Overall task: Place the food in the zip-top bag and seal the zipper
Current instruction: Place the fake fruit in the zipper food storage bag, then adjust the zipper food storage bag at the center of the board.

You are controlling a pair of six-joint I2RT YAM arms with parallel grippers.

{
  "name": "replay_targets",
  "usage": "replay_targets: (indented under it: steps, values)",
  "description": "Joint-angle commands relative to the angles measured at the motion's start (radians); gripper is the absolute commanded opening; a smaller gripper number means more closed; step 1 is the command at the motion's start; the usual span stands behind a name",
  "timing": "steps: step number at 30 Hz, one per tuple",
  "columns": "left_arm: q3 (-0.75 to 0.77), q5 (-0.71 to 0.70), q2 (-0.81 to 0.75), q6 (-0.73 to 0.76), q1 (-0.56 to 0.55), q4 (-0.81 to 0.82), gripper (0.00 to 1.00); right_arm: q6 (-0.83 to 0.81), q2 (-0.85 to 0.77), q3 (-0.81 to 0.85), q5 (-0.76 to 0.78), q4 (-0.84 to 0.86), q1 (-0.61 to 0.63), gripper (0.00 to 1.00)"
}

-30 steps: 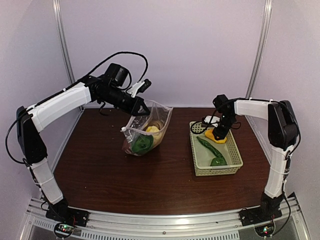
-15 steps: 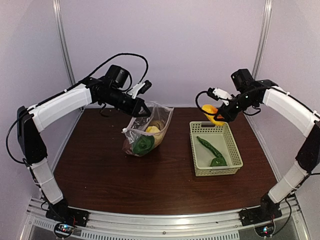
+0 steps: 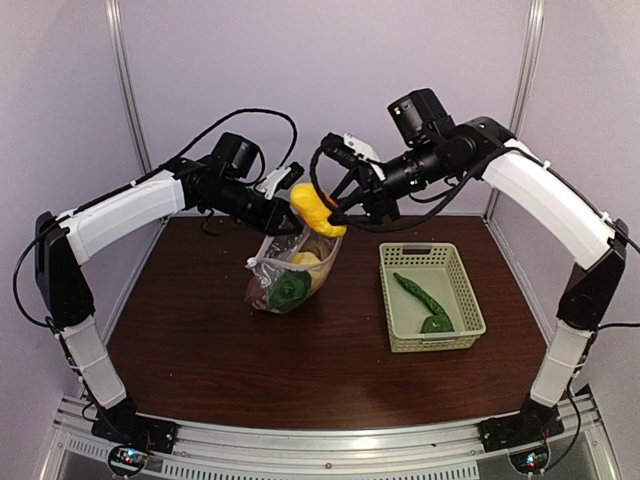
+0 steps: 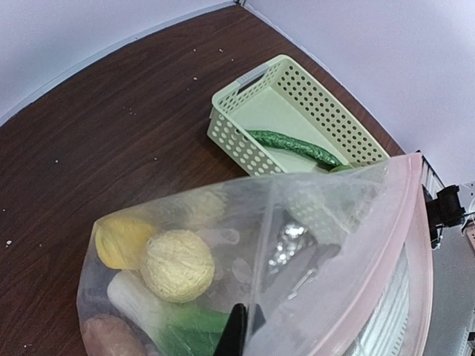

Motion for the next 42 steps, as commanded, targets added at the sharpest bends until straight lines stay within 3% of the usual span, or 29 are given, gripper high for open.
replay_targets:
  steps: [1, 11, 14, 17, 19, 29, 42]
  values:
    - [-0.016, 0.002, -0.02, 0.004, 0.004, 0.042, 0.0, -0.032, 0.093, 0.087, 0.043, -0.068, 0.072, 0.29]
    - [-0.016, 0.031, -0.024, 0.013, 0.004, 0.041, 0.0, -0.11, 0.09, -0.057, 0.262, 0.074, 0.096, 0.32]
    - [-0.016, 0.028, -0.025, 0.013, 0.004, 0.041, 0.0, -0.1, 0.084, -0.089, 0.311, 0.103, 0.096, 0.43]
    - [-0.017, 0.031, -0.026, 0.012, 0.004, 0.041, 0.0, -0.103, 0.085, -0.051, 0.302, 0.046, 0.098, 0.6]
    - [-0.016, 0.03, -0.027, 0.01, 0.004, 0.041, 0.0, -0.119, 0.073, -0.034, 0.288, 0.013, 0.106, 0.65]
    - [-0.018, 0.034, -0.028, 0.006, 0.004, 0.041, 0.0, -0.271, 0.057, -0.092, 0.555, -0.102, 0.307, 0.63]
    - [-0.018, 0.042, -0.033, 0.003, 0.004, 0.041, 0.0, -0.234, 0.098, -0.09, 0.727, -0.028, 0.323, 0.59]
